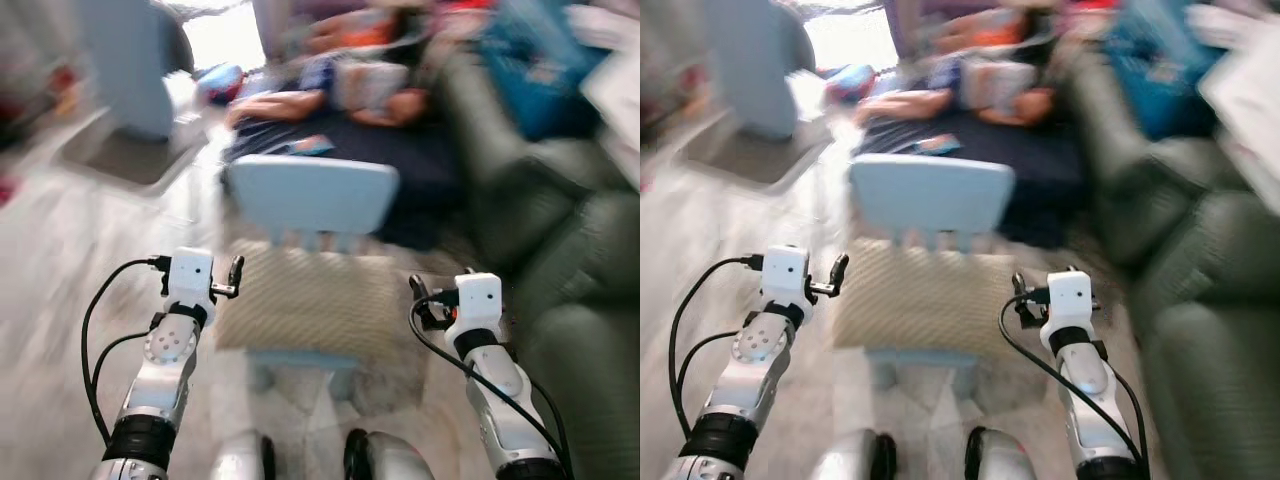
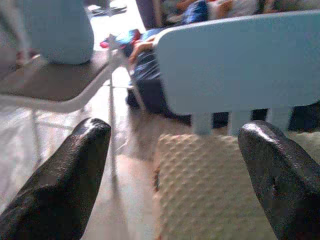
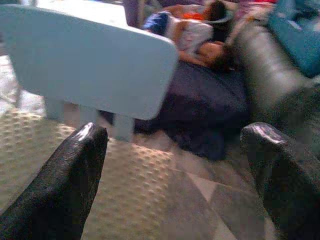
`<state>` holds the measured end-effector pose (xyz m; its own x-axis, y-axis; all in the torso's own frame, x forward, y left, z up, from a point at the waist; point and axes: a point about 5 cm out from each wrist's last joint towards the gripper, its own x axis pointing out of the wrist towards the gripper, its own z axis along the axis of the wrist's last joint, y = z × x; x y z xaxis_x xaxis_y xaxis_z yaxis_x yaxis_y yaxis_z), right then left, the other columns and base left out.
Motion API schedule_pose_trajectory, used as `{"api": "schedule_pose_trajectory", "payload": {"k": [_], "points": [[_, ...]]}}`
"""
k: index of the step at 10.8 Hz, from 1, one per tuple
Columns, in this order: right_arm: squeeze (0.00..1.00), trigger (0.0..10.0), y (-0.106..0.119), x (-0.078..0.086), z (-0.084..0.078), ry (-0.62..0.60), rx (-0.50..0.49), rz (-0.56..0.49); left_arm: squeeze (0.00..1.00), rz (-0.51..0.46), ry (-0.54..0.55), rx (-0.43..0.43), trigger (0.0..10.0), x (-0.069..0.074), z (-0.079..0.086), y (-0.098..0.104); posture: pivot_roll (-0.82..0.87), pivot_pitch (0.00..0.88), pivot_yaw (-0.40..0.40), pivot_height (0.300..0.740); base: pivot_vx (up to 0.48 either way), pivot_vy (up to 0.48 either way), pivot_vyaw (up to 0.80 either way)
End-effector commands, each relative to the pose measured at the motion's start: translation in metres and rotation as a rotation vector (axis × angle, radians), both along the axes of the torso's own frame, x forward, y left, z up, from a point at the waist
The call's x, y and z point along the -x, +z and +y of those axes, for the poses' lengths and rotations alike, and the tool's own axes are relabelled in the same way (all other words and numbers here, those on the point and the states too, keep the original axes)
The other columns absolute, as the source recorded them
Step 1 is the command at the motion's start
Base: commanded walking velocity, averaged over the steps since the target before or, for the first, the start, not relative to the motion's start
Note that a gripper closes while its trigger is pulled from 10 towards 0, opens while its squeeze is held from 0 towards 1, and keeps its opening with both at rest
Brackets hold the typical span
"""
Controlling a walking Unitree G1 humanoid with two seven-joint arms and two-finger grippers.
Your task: Move the pillow to the sofa
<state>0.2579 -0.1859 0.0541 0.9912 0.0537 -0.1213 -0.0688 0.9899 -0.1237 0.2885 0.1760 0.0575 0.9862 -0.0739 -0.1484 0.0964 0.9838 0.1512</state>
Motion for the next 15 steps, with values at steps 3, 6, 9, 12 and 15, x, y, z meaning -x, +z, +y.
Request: {"api": "schedule_pose_trajectory", "payload": {"k": [3, 6, 9, 12, 15], "points": [[0.0, 10.0, 0.004, 0.0, -0.002, -0.02, -0.015, -0.02, 0.0, -0.005, 0.001, -0.022, 10.0, 0.002, 0.001, -0.001, -0.03, 0.118, -0.01, 0.74, 0.0, 0.0, 0.16], [0.0, 10.0, 0.003, 0.0, -0.002, -0.029, -0.041, -0.016, 0.0, 0.002, 0.008, -0.023, 10.0, 0.003, 0.002, -0.002, -0.03, 0.12, -0.009, 0.74, 0.0, 0.0, 0.0], [0.0, 10.0, 0.001, 0.004, 0.001, -0.016, -0.053, -0.006, 0.0, 0.023, 0.014, -0.039, 10.0, 0.01, 0.01, -0.007, -0.04, 0.129, -0.007, 0.74, 0.0, 0.0, 0.0], [0.0, 10.0, 0.0, 0.004, 0.002, -0.007, -0.058, 0.0, 0.0, 0.024, 0.02, -0.036, 10.0, 0.012, 0.009, -0.008, -0.04, 0.134, -0.012, 0.732, 0.0, 0.0, 0.0], [0.0, 10.0, 0.001, 0.003, 0.002, -0.001, -0.06, -0.001, 0.0, 0.023, 0.016, -0.034, 10.0, 0.012, 0.007, -0.008, -0.04, 0.134, -0.012, 0.698, 0.0, 0.0, 0.0]]}}
